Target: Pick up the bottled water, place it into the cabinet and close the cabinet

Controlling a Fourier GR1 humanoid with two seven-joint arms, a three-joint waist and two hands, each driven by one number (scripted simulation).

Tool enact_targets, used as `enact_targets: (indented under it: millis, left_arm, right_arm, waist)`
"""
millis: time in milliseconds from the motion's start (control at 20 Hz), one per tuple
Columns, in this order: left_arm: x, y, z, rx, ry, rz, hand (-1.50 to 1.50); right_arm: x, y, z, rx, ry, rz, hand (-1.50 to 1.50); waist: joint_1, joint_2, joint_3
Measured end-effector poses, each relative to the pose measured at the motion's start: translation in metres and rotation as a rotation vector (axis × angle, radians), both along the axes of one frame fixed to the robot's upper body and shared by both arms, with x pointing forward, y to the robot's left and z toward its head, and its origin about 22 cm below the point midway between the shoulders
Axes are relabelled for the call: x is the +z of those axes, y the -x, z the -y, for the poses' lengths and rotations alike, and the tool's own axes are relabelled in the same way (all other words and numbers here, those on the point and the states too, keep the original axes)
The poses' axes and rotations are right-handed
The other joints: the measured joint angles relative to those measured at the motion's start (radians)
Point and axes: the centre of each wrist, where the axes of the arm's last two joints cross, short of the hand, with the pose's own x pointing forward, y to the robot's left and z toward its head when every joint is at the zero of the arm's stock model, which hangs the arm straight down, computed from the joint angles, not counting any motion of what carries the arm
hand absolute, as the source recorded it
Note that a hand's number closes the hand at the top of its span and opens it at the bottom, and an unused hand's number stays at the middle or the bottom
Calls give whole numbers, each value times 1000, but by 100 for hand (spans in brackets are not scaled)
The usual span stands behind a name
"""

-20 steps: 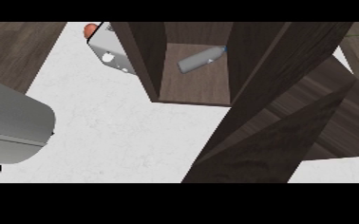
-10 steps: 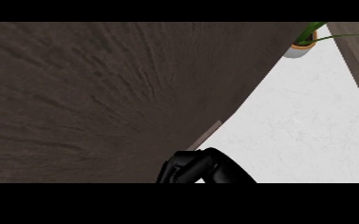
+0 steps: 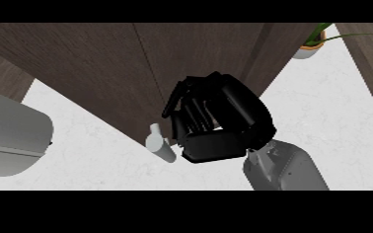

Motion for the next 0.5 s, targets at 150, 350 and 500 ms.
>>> enact_targets:
  millis: [150, 350, 500]
  left_arm:
    - [4, 6, -1, 3, 0, 8, -150]
    - [5, 12, -7, 4, 7, 9, -150]
    - [10, 18, -12, 10, 4, 6, -150]
  right_arm:
    - [2, -27, 5, -3, -4, -10, 150]
    - [-2, -60, 20, 9, 3, -18, 150]
    - [-3, -73, 20, 41, 21, -18, 150]
  waist:
    - [-3, -1, 0]
    - [-5, -2, 0]
    - [-9, -8, 3]
